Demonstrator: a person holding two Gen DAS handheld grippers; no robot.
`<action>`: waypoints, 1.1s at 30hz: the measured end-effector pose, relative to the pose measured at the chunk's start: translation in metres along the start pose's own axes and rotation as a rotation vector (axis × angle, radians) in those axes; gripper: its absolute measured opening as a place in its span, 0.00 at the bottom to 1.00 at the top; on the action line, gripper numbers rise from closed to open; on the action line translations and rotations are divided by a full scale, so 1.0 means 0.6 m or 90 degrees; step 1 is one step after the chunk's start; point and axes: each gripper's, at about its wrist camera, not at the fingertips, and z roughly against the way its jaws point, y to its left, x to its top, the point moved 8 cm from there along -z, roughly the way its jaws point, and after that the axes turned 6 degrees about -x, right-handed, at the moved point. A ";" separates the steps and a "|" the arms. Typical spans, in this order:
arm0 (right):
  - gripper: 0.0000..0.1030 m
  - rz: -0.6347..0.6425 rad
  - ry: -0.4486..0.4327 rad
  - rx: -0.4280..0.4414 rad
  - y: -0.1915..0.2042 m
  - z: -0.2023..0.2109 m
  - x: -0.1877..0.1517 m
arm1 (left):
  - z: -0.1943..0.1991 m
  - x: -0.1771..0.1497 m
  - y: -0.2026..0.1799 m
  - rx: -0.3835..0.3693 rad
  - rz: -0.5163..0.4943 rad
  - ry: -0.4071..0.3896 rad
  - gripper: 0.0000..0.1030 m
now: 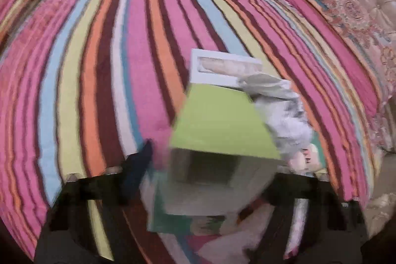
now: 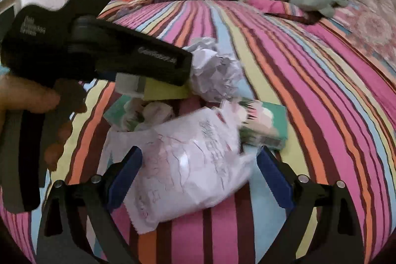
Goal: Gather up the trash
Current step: 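Grasp the green-topped white box with the left tool while the right tool grasps the white printed bag, then carry the green-topped box with the left tool while the right tool carries the bag to the basket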
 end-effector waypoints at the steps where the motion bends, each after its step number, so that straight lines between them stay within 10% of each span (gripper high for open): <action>1: 0.87 0.005 0.005 0.008 0.002 -0.003 -0.003 | -0.002 0.000 -0.001 -0.002 0.004 0.001 0.49; 5: 0.85 -0.003 0.030 0.034 0.000 -0.019 -0.009 | 0.000 -0.004 -0.006 0.007 -0.005 -0.005 0.49; 10: 0.58 -0.033 0.035 0.060 -0.006 -0.007 -0.010 | 0.018 -0.015 0.002 0.005 0.012 -0.031 0.49; 33: 0.57 -0.108 0.000 0.072 -0.076 0.117 -0.064 | 0.216 -0.210 0.003 0.013 0.063 -0.154 0.49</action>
